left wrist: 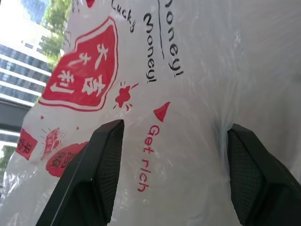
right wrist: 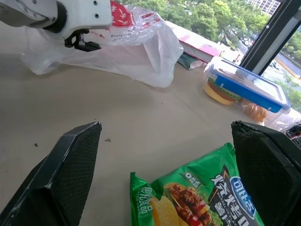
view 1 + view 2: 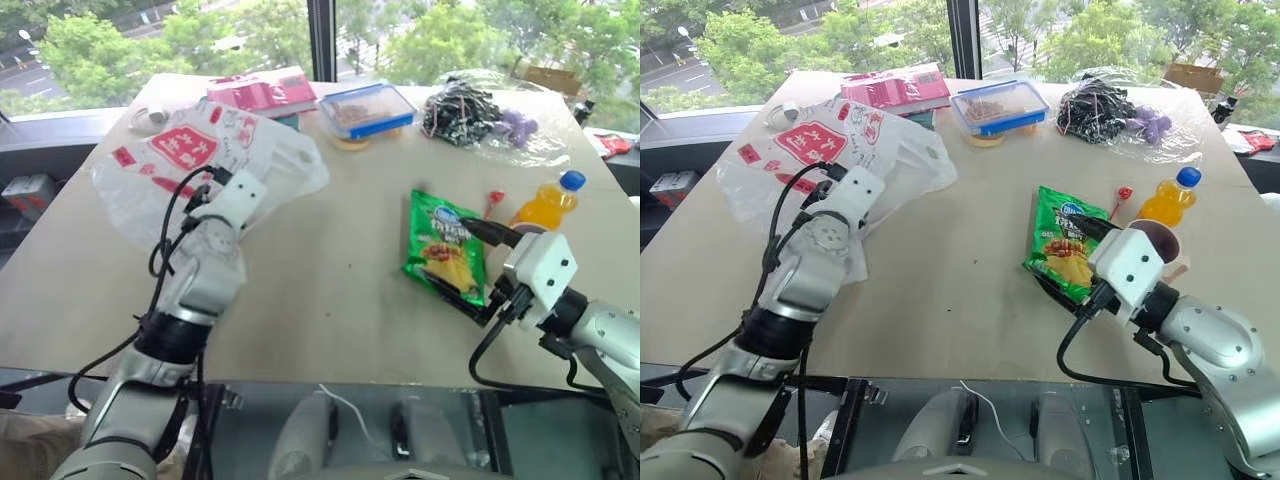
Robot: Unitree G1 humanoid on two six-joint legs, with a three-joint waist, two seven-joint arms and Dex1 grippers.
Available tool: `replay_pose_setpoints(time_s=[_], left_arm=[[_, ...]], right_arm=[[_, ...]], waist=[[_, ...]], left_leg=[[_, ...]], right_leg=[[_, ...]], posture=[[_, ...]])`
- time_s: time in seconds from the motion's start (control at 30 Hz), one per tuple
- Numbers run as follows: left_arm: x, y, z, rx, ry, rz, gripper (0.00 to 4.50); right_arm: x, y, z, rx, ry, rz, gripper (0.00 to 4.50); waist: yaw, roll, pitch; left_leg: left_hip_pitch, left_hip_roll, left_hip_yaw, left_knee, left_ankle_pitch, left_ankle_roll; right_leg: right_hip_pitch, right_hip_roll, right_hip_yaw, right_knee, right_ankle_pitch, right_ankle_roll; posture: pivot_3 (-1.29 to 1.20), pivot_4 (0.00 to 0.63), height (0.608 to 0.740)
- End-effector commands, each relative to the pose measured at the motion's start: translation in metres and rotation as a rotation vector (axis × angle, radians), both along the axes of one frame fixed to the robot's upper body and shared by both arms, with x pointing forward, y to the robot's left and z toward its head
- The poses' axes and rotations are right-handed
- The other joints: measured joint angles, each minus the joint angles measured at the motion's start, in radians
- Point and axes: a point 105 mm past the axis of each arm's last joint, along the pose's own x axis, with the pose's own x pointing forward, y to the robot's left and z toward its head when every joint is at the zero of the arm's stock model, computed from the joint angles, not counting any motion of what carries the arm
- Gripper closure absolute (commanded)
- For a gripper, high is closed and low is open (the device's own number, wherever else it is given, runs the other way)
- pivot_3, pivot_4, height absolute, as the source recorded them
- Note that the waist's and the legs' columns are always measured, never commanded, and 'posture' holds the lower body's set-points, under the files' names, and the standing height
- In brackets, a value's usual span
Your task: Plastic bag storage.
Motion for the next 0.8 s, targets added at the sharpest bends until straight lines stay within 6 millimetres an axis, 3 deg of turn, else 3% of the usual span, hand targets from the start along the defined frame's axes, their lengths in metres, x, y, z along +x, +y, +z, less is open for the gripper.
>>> replay_pose_setpoints(time_s=[0.03,0.17,0.2,0.23,0.37,0.53,0.6,0.67,0.8], left_arm=[[0.009,0.0,0.007,0.031,-0.045,0.002,1.43],[0.017,0.008,-0.003,-0.028,-0.023,0.031,1.43],[0.019,0.008,-0.005,-0.06,-0.022,0.029,1.93],[0.02,0.007,-0.005,-0.088,-0.028,0.015,2.12],[0.016,0.006,0.009,-0.13,-0.058,-0.029,2.12],[0.008,-0.004,0.016,-0.053,-0.119,-0.041,0.61],[0.004,-0.011,0.013,-0.023,-0.151,-0.047,0.61],[0.001,-0.011,0.014,-0.015,-0.176,-0.041,0.02],[-0.003,-0.003,0.018,0.008,-0.187,-0.033,0.01]], right_arm=[[-0.006,0.002,0.01,-0.002,-0.049,0.004,0.0],[-0.007,0.002,0.01,0.001,-0.047,-0.001,0.0],[-0.007,0.002,0.01,0.001,-0.046,-0.002,0.0],[-0.007,0.003,0.009,0.001,-0.045,-0.003,0.0],[-0.008,0.001,0.009,-0.001,-0.042,-0.01,0.0],[-0.008,0.001,0.008,0.002,-0.04,-0.014,0.0],[-0.008,0.002,0.008,0.005,-0.042,-0.012,0.0],[-0.008,0.002,0.008,0.005,-0.043,-0.012,0.0],[-0.008,0.001,0.008,0.0,-0.042,-0.015,0.0]], waist=[[-0.001,0.0,0.0],[-0.001,0.0,0.0],[-0.001,0.0,0.0],[-0.001,0.0,0.0],[-0.001,0.0,0.0],[0.0,0.0,0.0],[0.0,0.0,0.0],[0.0,0.0,0.0],[0.0,-0.001,0.0]], left_leg=[[0.0,0.0,0.0,0.0,0.0,0.0],[0.0,0.0,0.0,0.0,0.0,0.0],[0.0,0.0,0.0,0.0,0.0,0.0],[0.0,0.0,0.0,0.0,0.0,0.0],[-0.001,0.0,0.0,0.0,0.0,0.0],[-0.001,0.0,0.0,0.0,0.0,0.0],[-0.001,0.0,0.0,0.0,0.0,0.0],[-0.001,0.0,0.0,0.0,0.0,0.0],[-0.001,0.001,0.0,0.0,0.0,0.0]], right_leg=[[0.0,0.0,0.0,0.0,0.0,0.0],[0.0,0.0,0.0,0.0,0.0,0.0],[0.0,0.0,0.0,0.0,0.0,0.0],[0.0,0.0,0.0,0.0,0.0,0.0],[0.0,-0.001,0.0,0.0,0.0,0.0],[0.0,-0.002,0.0,0.0,0.0,0.0],[0.0,-0.002,0.0,0.0,0.0,0.0],[0.0,-0.002,0.0,0.0,0.0,0.0],[-0.001,-0.002,0.0,0.0,0.0,0.0]], posture=[[0.0,0.15,0.74],[0.0,0.15,0.74],[0.0,0.15,0.74],[0.0,0.15,0.74],[0.0,0.15,0.74],[0.0,0.15,0.74],[0.0,0.15,0.74],[0.0,0.15,0.74],[0.0,0.15,0.74]])
